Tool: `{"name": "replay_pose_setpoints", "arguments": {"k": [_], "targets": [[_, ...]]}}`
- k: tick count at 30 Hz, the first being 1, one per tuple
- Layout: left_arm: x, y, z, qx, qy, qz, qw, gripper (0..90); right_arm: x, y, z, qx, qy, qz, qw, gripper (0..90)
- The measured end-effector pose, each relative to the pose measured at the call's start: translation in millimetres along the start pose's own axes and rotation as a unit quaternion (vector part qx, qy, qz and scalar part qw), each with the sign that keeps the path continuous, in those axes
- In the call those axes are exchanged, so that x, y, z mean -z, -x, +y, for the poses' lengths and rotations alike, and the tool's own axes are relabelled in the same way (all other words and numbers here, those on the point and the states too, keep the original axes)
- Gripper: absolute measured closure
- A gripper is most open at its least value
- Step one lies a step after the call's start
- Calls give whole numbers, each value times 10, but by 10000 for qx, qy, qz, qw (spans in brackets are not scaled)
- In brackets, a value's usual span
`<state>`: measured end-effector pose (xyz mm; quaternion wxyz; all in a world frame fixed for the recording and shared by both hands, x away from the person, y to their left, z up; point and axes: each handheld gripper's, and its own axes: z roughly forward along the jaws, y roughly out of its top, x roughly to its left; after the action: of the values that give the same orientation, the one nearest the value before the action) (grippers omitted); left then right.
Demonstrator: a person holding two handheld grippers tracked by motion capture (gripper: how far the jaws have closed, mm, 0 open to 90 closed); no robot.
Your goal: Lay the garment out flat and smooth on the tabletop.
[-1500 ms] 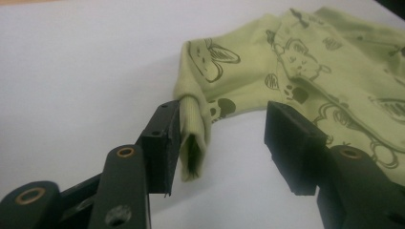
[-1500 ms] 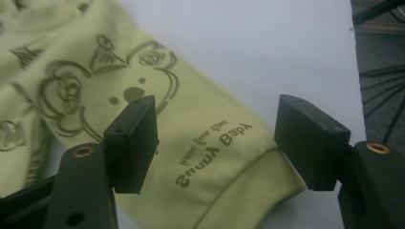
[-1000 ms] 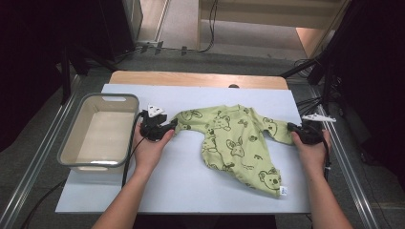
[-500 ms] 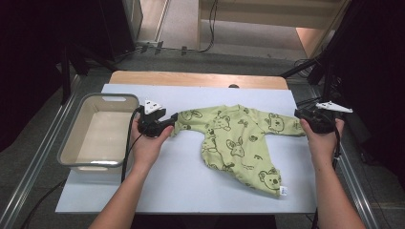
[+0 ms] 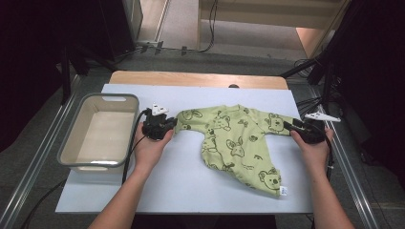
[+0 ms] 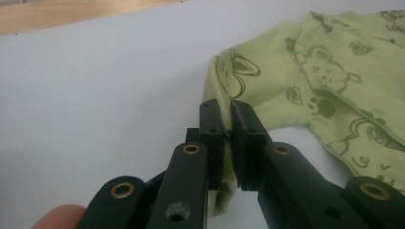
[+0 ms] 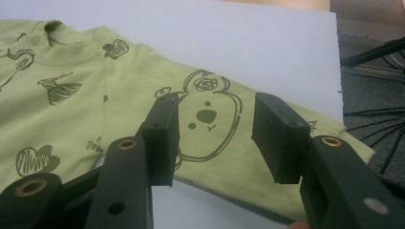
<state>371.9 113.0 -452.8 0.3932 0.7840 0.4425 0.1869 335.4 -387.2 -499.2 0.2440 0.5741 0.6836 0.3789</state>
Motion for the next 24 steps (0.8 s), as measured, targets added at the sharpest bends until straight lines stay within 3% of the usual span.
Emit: {"name": "replay_pose_setpoints", "arguments": {"k": [2, 4, 6, 10, 12, 15, 17, 20, 24], "targets": [[-6, -39, 54, 78, 67, 211, 9997, 787, -3, -6, -8, 4, -15, 9, 10000, 510], [-6, -101, 117, 278, 182, 408, 9986, 632, -5, -6, -11, 1, -22, -9, 10000, 510], [15, -126, 155, 383, 289, 469, 9977, 544, 2, -5, -13, 1, -30, -50, 10000, 510], [94, -80, 166, 270, 468, 428, 9976, 529, 16, 3, -29, 22, -30, -67, 10000, 510], [111, -38, 136, 144, 488, 373, 9980, 590, 17, 7, -50, 4, -23, -69, 10000, 510], [26, -5, 59, 30, 170, 189, 9997, 687, 4, 18, -86, -25, -53, -70, 10000, 511], [-86, 10, -10, -1, -98, 133, 9999, 687, -3, 24, -105, -25, -62, -59, 10000, 511], [-256, -2, -109, -6, -415, 144, 9990, 629, -10, 27, -114, -64, -84, -57, 9999, 513], [-382, -32, -170, -33, -608, 241, 9979, 561, -30, 13, -75, -109, -38, -45, 9999, 533]]}}
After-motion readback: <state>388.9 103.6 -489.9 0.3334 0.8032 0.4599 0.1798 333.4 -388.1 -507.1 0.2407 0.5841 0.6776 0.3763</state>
